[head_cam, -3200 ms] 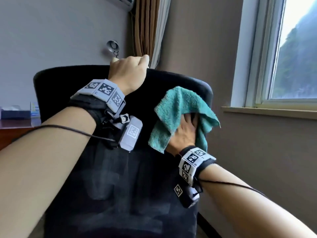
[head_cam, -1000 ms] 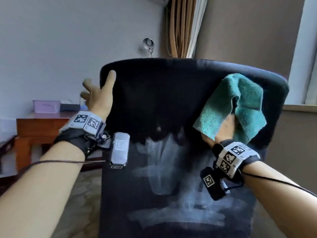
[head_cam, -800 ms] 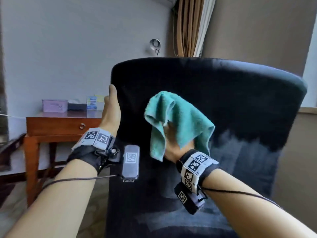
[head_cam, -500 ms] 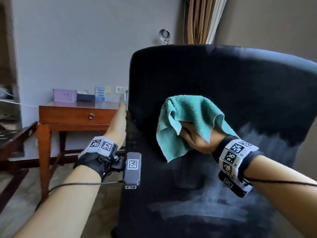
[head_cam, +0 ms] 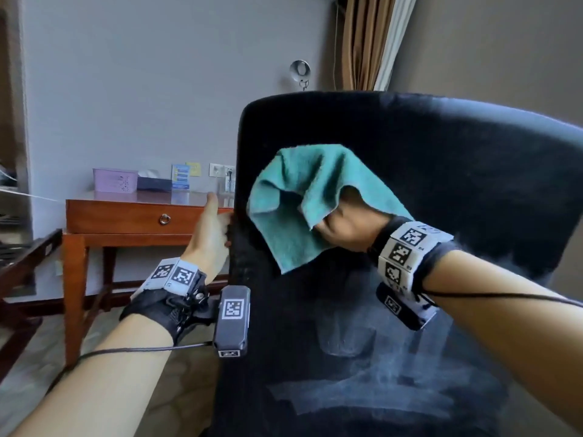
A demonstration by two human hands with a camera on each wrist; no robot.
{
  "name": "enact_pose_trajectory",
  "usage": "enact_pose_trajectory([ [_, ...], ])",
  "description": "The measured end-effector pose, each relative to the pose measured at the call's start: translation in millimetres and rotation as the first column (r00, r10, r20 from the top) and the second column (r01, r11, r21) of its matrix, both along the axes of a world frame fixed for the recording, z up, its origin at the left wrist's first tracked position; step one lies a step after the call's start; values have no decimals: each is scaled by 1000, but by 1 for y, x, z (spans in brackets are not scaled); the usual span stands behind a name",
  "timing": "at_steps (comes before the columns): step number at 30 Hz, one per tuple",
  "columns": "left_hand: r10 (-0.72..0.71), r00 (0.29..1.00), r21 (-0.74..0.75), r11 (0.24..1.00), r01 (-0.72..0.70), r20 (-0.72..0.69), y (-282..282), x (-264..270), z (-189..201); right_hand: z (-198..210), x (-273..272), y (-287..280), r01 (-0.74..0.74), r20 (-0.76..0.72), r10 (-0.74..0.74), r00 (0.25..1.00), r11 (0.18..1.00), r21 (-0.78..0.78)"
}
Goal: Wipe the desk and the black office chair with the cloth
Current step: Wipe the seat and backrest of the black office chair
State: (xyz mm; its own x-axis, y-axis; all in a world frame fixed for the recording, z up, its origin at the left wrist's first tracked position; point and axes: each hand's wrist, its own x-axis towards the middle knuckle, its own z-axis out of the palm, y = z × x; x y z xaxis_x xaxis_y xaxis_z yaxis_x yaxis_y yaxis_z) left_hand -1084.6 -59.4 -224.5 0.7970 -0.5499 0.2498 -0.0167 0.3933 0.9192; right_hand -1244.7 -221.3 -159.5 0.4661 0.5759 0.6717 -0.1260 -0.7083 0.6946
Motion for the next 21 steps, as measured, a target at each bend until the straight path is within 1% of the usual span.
enact_pose_trajectory([
  [1,-10,1000,0,1000,10,-2,-2,0,0,19,-10,-8,1,82,-7,997,998,64],
  [2,-25,1000,-4,1000,25,-5,-5,0,2,36,-19,-16,30,143,-50,989,990,138],
  [3,-24,1000,-5,1000,24,-12,-6,-5,5,46,-25,-19,89,194,-133,972,971,220],
  [4,-22,1000,-19,1000,22,-16,-8,-7,8,48,-25,-17,132,268,-207,941,953,271],
  [6,-8,1000,-34,999,8,-8,-16,-8,16,46,-19,-4,139,425,-270,864,939,313],
  [7,23,1000,-56,998,-23,-6,-21,-8,22,44,-13,5,124,428,-276,860,929,350],
  [9,112,994,-76,991,-110,19,-23,-22,39,53,-6,20,79,341,-231,911,910,406],
  [11,228,967,-84,972,-219,113,-24,-40,55,67,-6,22,9,319,-156,935,909,417],
  [12,315,933,-96,948,-303,171,-24,-46,63,70,-7,20,-2,314,-137,939,915,404],
  [13,420,877,-108,907,-406,233,-24,-54,73,68,-10,18,10,312,-139,940,925,379],
  [14,528,789,-118,846,-519,315,-23,-64,85,66,-11,16,24,319,-142,937,937,348],
  [15,606,678,-148,781,-607,415,-24,-73,99,64,-12,15,33,332,-146,932,946,323],
  [16,648,558,-200,727,-657,518,-27,-83,113,63,-13,15,36,340,-147,929,949,314],
  [17,636,464,-229,709,-667,617,-31,-90,125,63,-14,15,31,343,-143,928,949,313],
  [18,593,398,-224,712,-666,700,-34,-97,135,65,-15,15,21,344,-136,929,948,318],
  [19,535,374,-186,726,-662,757,-37,-99,140,67,-18,12,1,352,-125,928,943,332],
  [21,434,403,-84,757,-648,806,-39,-96,145,70,-32,1,-43,377,-134,916,904,424],
])
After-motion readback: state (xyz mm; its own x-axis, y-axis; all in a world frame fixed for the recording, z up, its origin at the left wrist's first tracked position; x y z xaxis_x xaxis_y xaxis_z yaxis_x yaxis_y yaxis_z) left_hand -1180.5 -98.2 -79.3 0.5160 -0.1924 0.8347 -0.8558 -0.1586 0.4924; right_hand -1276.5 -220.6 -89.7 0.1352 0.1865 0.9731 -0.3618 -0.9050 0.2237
